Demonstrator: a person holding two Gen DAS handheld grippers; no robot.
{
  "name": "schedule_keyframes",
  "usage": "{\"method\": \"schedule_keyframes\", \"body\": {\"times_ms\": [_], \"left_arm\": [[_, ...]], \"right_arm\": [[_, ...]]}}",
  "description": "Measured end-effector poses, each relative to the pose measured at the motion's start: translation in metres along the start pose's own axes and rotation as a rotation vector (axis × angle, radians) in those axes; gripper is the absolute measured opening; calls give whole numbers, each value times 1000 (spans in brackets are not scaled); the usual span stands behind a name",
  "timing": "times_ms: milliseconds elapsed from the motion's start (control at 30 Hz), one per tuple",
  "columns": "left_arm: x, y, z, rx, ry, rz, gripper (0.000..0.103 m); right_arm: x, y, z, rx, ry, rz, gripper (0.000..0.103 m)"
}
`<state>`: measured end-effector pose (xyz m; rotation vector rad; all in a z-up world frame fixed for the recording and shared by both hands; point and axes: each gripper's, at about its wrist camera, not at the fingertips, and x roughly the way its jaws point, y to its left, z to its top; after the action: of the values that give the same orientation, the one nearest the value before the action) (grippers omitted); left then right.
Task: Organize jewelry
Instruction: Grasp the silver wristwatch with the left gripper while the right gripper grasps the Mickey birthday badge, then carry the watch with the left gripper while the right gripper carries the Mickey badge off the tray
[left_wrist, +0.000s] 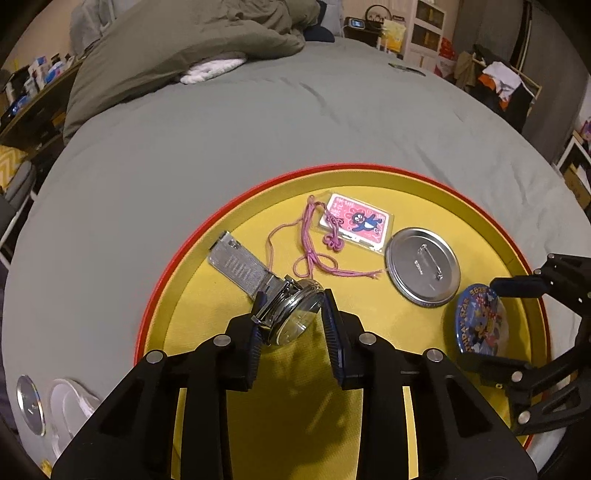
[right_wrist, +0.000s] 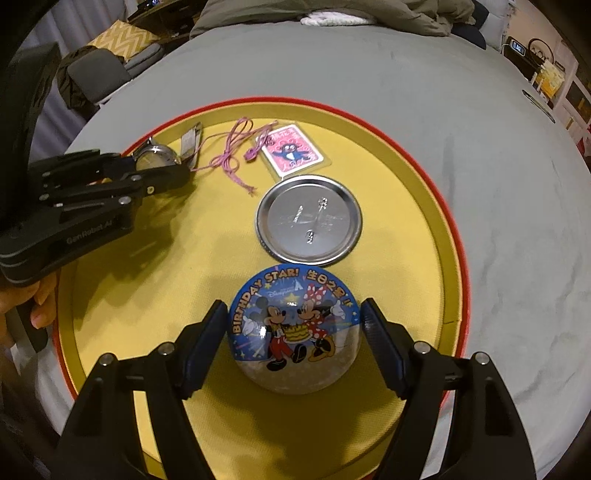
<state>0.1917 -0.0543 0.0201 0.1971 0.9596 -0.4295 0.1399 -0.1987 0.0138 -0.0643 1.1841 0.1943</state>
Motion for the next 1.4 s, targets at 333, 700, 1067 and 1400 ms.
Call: {"method": "schedule_keyframes", "body": {"times_ms": [333,700,1067,1400], "left_arm": [[-18,-1,2,8,-21,4,14],[-42,-9,-5,18,-46,3,13],[-83,-30,8,71,-84,-14,13],[-108,-67,48,94,-128,-42,13]], "right_arm": [[-28,-8,0,17,-61,19,70],[-52,-8,-1,34,-108,40,70],[-75,-14,11,53,-167,49,70],[-116,-49,11,113,-250,56,70]]}}
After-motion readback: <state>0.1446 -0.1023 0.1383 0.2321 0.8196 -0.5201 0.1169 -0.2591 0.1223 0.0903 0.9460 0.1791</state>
